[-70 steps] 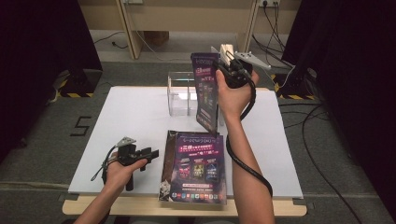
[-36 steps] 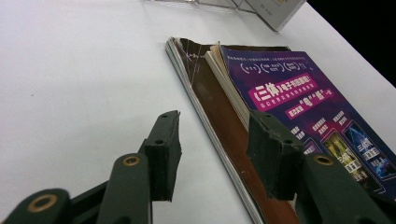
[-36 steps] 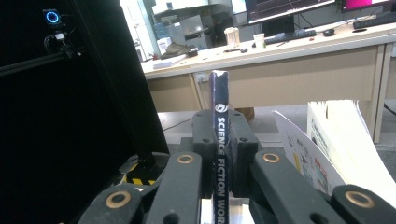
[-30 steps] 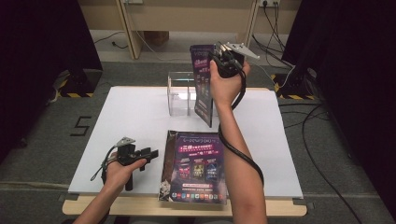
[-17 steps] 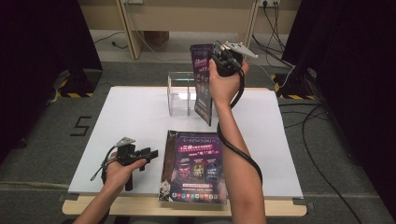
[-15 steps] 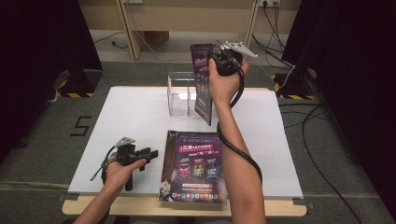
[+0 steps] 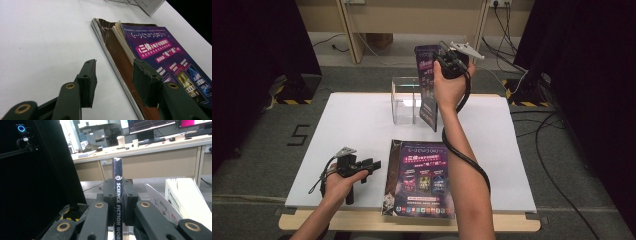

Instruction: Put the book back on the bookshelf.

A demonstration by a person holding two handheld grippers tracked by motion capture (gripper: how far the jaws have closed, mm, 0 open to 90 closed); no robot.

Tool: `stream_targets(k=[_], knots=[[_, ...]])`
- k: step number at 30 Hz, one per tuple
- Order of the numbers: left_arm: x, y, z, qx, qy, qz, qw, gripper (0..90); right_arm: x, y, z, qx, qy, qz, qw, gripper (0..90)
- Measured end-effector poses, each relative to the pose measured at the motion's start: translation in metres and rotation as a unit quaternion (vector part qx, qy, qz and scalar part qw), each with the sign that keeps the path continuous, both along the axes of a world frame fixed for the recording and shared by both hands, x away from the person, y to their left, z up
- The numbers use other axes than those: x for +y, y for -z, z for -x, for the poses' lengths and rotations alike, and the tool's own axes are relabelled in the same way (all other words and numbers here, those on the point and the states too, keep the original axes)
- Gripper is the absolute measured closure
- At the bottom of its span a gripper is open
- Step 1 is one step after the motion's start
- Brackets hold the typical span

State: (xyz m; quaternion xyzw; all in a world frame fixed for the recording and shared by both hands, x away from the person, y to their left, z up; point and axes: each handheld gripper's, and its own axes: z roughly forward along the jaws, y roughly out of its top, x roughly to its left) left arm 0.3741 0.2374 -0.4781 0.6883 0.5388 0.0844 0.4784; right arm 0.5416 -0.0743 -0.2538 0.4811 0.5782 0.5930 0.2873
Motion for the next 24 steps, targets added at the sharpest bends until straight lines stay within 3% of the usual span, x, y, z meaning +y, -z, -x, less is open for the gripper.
stream_targets(k=[24], knots=[[0.002,0.000,0.000,0.000,-0.002,0.001,1.0000,53.5,0.005,0.002,-0.017,0.000,0.011,0.011,0.9999,84.6]])
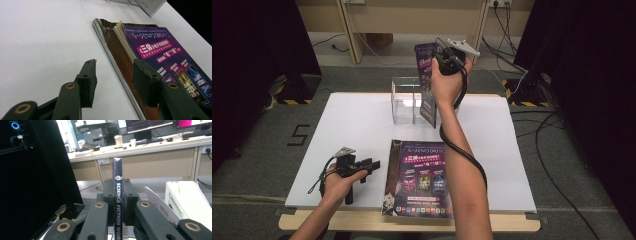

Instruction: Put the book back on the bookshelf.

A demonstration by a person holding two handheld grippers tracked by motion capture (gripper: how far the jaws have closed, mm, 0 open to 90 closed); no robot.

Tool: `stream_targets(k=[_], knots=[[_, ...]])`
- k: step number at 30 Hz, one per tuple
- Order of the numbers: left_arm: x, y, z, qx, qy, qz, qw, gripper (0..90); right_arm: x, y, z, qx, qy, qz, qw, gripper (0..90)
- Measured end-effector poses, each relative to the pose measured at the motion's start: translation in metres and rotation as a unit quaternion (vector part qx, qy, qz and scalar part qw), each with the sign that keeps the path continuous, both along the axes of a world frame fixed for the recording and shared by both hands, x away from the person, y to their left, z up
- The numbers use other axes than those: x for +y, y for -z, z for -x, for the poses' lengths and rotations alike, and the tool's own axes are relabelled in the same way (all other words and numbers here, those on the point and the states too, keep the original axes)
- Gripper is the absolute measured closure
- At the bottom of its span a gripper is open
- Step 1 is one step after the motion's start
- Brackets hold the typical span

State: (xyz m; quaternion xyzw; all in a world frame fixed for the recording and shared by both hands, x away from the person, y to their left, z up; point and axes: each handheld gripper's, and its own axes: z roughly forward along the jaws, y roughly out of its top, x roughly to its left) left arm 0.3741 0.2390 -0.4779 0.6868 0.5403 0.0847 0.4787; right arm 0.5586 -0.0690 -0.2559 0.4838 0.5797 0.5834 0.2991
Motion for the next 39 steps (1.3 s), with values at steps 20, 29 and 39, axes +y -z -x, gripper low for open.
stream_targets(k=[20,29,39], knots=[[0.002,0.000,-0.001,0.001,-0.001,0.002,1.0000,53.6,0.001,-0.001,-0.012,-0.003,0.010,0.004,0.9999,84.6],[0.002,0.000,-0.001,0.002,-0.001,0.003,1.0000,53.6,0.004,0.000,-0.019,-0.003,0.013,0.009,0.9999,84.6],[0.004,0.000,-0.001,0.002,-0.003,0.007,1.0000,53.5,0.009,0.007,-0.026,0.001,0.018,0.015,0.9997,84.6]])
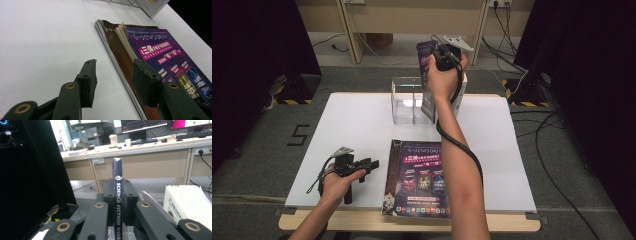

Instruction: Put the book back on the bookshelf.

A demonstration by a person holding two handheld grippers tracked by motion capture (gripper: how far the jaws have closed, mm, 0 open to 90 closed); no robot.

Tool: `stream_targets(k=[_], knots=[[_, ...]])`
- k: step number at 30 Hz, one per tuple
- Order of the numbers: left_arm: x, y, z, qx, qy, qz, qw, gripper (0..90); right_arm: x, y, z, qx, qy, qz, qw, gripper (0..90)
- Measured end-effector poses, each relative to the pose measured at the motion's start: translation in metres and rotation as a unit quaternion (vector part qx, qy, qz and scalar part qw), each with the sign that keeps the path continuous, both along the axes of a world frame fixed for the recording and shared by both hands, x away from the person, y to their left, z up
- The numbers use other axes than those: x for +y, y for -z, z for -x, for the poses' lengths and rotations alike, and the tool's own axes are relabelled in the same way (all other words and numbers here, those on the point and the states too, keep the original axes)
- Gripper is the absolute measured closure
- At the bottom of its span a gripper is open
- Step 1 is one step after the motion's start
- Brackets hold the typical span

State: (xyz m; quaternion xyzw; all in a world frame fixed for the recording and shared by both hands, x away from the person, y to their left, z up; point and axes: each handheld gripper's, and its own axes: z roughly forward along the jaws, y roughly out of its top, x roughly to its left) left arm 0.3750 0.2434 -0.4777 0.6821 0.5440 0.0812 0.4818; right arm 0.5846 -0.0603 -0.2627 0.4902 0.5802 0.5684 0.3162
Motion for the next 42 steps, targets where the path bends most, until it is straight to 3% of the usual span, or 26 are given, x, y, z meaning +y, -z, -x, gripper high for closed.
stream_targets(k=[10,25,28,34,42], knots=[[0.000,0.002,-0.001,0.002,-0.001,0.001,1.0000,53.6,0.004,0.006,-0.010,0.013,0.003,0.001,0.9999,84.5],[0.001,0.003,-0.001,0.004,-0.003,0.001,1.0000,53.7,0.009,0.013,-0.016,0.001,0.014,0.010,0.9998,84.5],[0.001,0.004,-0.002,0.005,-0.002,0.000,1.0000,54.0,0.010,0.014,-0.014,-0.004,0.022,0.028,0.9994,84.4],[0.000,0.005,-0.001,0.005,0.000,0.000,1.0000,53.9,0.012,0.025,-0.007,-0.006,0.019,0.037,0.9991,84.3],[-0.001,0.005,-0.001,0.007,0.000,0.002,1.0000,54.0,0.015,0.030,0.015,-0.023,0.010,0.057,0.9980,84.1]])
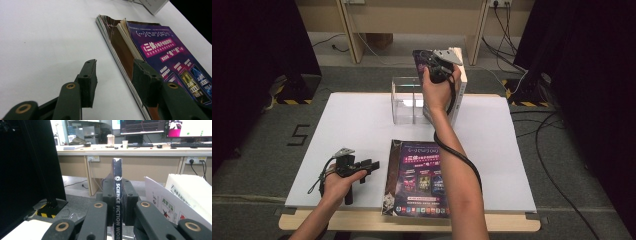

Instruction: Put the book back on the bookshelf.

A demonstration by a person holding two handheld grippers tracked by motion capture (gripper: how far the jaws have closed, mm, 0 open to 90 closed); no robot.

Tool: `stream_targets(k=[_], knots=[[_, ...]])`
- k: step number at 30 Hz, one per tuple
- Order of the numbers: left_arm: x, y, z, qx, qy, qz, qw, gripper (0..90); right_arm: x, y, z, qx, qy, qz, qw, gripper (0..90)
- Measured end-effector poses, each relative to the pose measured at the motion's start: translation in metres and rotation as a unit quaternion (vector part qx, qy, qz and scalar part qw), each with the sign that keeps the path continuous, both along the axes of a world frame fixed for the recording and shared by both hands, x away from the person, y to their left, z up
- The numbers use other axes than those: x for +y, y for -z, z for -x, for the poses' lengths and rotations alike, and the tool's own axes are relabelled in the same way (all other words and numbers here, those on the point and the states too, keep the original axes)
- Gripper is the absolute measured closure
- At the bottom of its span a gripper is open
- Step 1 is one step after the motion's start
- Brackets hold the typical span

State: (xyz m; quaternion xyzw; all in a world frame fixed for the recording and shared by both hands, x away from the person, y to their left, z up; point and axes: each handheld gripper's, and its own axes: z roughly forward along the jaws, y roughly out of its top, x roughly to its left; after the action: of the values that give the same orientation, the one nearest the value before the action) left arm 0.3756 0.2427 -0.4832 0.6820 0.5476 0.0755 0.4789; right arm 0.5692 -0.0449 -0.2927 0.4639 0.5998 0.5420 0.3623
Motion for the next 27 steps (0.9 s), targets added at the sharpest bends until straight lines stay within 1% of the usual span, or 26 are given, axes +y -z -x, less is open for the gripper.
stream_targets(k=[2,5,7,9,10,11,12,15,19,20,22,23,27], knots=[[0.000,-0.001,0.001,-0.001,-0.001,-0.002,1.0000,53.9,0.000,0.001,0.004,-0.005,-0.001,0.008,1.0000,84.1],[0.001,-0.001,0.001,-0.002,-0.003,-0.004,1.0000,54.0,-0.002,0.003,0.014,-0.005,-0.003,0.011,0.9999,83.9],[0.000,0.000,0.001,-0.002,-0.001,-0.004,1.0000,53.9,-0.003,0.004,0.022,-0.002,-0.010,0.011,0.9999,83.6],[0.000,-0.001,0.001,-0.003,0.001,-0.002,1.0000,54.0,-0.005,0.006,0.030,-0.003,-0.011,0.020,0.9997,83.1],[-0.001,-0.001,0.001,-0.002,0.000,-0.002,1.0000,54.0,-0.006,0.008,0.035,0.001,-0.011,0.017,0.9998,82.8],[-0.001,-0.002,0.001,-0.003,0.000,-0.002,1.0000,54.0,-0.008,0.009,0.038,-0.003,-0.009,0.020,0.9997,82.7],[-0.001,-0.002,0.001,-0.004,0.000,-0.002,1.0000,54.0,-0.009,0.009,0.041,-0.002,-0.009,0.020,0.9998,82.4],[0.000,-0.004,0.001,-0.005,-0.001,-0.003,1.0000,53.9,-0.014,0.008,0.051,0.006,-0.013,0.017,0.9998,81.6],[0.001,-0.004,0.002,-0.005,-0.004,0.002,1.0000,54.0,-0.019,0.009,0.064,0.012,-0.019,0.015,0.9996,80.4],[0.001,-0.004,0.002,-0.005,-0.004,0.002,1.0000,54.0,-0.020,0.010,0.068,0.019,-0.020,0.010,0.9996,79.7],[0.002,-0.004,0.001,-0.003,-0.006,0.003,1.0000,53.9,-0.021,0.011,0.073,0.021,-0.015,0.020,0.9995,78.4],[0.002,-0.004,0.002,-0.003,-0.006,0.002,1.0000,53.9,-0.021,0.011,0.076,0.027,-0.014,0.018,0.9994,78.3],[0.002,-0.005,0.002,-0.003,-0.005,0.003,1.0000,53.9,-0.025,0.015,0.087,0.034,-0.016,0.019,0.9991,77.5]])
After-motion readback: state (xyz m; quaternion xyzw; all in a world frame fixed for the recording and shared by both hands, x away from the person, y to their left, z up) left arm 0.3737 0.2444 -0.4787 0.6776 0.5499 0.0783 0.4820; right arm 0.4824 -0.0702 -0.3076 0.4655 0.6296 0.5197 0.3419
